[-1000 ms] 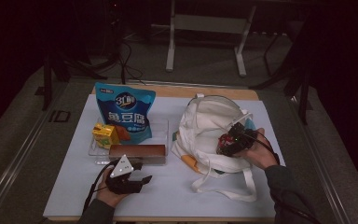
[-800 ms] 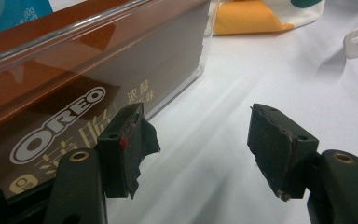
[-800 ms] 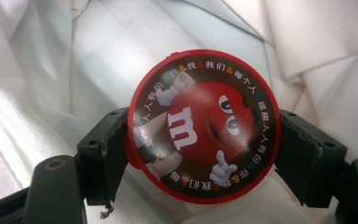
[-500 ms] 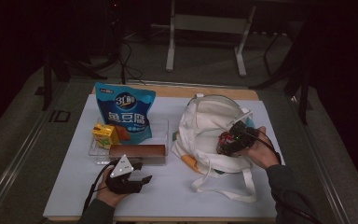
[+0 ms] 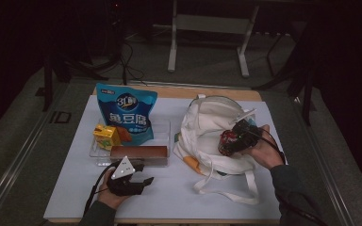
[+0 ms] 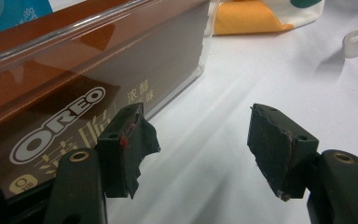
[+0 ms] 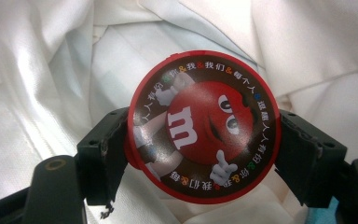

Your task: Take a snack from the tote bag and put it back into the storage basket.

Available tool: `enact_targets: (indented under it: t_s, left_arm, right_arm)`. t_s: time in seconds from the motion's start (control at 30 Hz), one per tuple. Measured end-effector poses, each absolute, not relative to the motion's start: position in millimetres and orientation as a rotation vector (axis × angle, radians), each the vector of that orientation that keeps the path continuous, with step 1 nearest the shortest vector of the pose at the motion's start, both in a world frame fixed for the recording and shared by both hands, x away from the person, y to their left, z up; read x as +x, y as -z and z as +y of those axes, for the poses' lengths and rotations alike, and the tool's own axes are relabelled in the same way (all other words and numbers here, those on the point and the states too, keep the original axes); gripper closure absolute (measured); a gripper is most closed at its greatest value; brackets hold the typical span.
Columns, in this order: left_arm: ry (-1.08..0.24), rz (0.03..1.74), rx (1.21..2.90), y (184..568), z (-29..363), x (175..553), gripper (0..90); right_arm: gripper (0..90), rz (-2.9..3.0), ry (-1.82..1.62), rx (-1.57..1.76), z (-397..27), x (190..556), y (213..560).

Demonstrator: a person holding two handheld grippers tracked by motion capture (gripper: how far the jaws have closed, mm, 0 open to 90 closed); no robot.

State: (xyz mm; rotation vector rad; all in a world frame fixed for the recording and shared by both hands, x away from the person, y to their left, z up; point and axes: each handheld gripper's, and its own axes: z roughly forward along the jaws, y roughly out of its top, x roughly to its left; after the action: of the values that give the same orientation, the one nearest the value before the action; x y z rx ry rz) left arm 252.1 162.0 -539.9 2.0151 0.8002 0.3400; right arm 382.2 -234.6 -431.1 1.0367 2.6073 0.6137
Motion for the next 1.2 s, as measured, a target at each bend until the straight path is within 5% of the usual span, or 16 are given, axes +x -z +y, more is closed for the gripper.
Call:
enact_targets:
  t_s: [1.2]
  left_arm:
    - [-0.341, 0.801, 2.015, 539.9, 162.1, 252.3, 37.3]
  right_arm:
    - [25.1, 2.605, -0.750, 0.894, -214.3, 371.0, 379.2]
